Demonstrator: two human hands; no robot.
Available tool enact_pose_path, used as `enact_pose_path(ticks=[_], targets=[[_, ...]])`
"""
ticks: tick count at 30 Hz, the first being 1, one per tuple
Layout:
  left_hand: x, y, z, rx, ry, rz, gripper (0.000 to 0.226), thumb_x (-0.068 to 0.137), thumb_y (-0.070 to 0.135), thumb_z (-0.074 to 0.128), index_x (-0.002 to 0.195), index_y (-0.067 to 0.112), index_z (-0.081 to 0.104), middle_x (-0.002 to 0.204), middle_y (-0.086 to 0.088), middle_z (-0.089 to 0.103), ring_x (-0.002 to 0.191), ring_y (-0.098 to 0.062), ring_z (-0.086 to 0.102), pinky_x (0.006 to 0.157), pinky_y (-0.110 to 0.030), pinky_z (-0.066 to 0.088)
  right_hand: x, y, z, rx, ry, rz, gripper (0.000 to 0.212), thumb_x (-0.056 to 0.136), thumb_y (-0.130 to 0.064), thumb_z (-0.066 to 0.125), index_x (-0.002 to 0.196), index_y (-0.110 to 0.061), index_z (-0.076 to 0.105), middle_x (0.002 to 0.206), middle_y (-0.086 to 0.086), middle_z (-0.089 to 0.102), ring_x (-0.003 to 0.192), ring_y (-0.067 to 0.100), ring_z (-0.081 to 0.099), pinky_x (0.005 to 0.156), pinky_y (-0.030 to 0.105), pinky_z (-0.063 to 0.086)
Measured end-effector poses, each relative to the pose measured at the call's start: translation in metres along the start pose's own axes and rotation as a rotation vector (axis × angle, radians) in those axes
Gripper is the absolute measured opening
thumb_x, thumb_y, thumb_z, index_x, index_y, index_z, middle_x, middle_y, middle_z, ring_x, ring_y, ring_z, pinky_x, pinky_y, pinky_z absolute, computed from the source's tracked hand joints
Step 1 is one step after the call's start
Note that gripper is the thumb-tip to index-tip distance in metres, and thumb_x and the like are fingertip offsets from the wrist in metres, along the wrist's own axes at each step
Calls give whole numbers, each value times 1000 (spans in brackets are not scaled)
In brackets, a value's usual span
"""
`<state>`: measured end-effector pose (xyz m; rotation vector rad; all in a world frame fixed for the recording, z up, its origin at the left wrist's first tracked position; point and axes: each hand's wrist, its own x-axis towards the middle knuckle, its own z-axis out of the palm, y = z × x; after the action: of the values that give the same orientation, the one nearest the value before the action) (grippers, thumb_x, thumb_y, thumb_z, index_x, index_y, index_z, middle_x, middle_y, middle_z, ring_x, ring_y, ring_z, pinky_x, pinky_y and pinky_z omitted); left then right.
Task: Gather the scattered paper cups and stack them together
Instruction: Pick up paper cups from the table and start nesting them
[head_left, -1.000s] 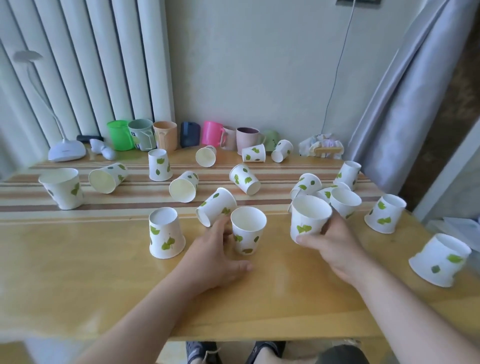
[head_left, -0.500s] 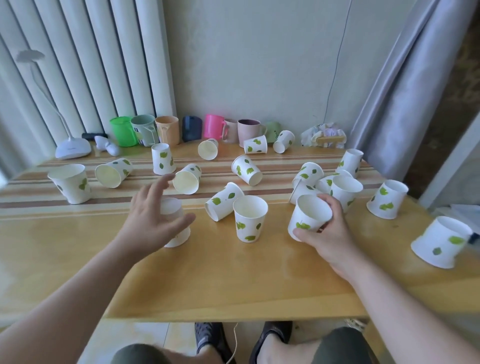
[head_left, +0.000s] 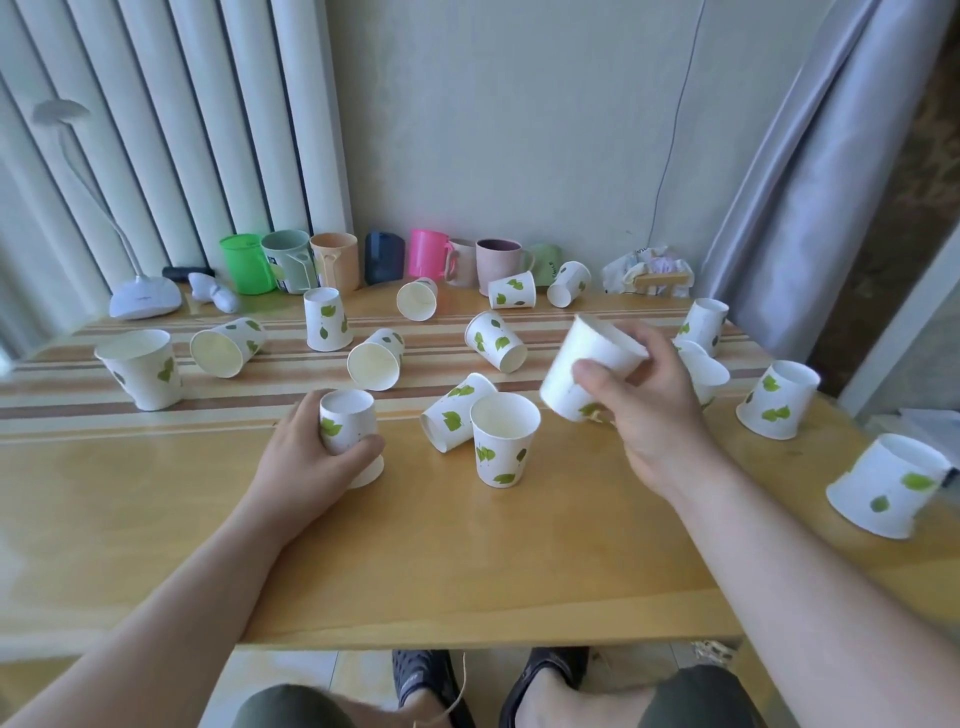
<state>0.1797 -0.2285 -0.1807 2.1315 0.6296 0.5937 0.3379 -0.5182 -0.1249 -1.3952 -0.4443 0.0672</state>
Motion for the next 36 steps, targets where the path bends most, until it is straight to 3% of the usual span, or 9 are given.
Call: enact_pose_path(ticks=[5,10,13,16,21,24,26,31,36], targets=[[-1,0,0,-39,25,-2,42,85,38,84,119,40,59,111,17,65,109,-21,60,91,-45,50,3,6,38,-281,-185,-82,71,70,-30,95,132,-39,63,123,-8,74,111,13,71,94,36,61],[-2,0,0,-38,31,-2,40,86,39,84,119,36,61,109,14,68,105,-19,62,87,-43,50,-10,40,37,-422,-251,14,74,73,-47,89,139,-49,55,127,-18,69,109,-4,64,92,30,56],[-3,2,0,-31,33,-4,41,86,40,83,120,36,61,108,15,68,106,-21,62,90,-45,52,-19,53,31,-389,-299,56,76,71,-59,89,138,-54,53,131,-16,68,105,1,69,93,39,63],[-2,3,1,-32,25,-9,43,85,42,84,120,40,59,111,13,68,108,-21,62,92,-47,53,-23,62,28,-469,-344,29,82,73,-50,91,142,-55,47,131,-14,68,110,19,71,98,50,61],[-5,6,0,-24,33,-33,61,79,43,89,124,54,50,114,19,62,106,-23,65,85,-54,61,-12,58,24,-522,-280,-47,78,77,-28,93,130,-57,44,121,-22,67,103,3,66,91,33,60],[-3,10,-3,-51,36,-94,66,79,41,91,129,54,50,114,8,66,91,-35,72,74,-54,65,-3,60,17,-510,-222,-86,75,76,-24,91,128,-51,43,118,-26,62,102,7,61,85,32,59],[-1,16,-3,-165,40,-142,57,81,36,92,121,53,56,109,-1,69,83,-37,73,61,-49,65,-4,67,12,-497,-201,-79,71,74,-23,88,124,-50,44,116,-26,61,99,13,62,84,37,58],[16,69,0,-689,98,-136,36,97,24,77,127,27,58,107,-7,64,82,-17,64,71,-26,51,-4,73,7,-513,-273,-59,73,78,-18,85,129,-47,42,114,-30,58,96,12,57,82,29,54],[24,126,32,-969,-311,-78,89,77,4,83,153,31,46,118,-13,80,105,-31,78,90,-39,64,-2,70,2,-530,-321,-4,75,79,-24,86,128,-54,38,115,-20,65,85,3,59,77,18,51]])
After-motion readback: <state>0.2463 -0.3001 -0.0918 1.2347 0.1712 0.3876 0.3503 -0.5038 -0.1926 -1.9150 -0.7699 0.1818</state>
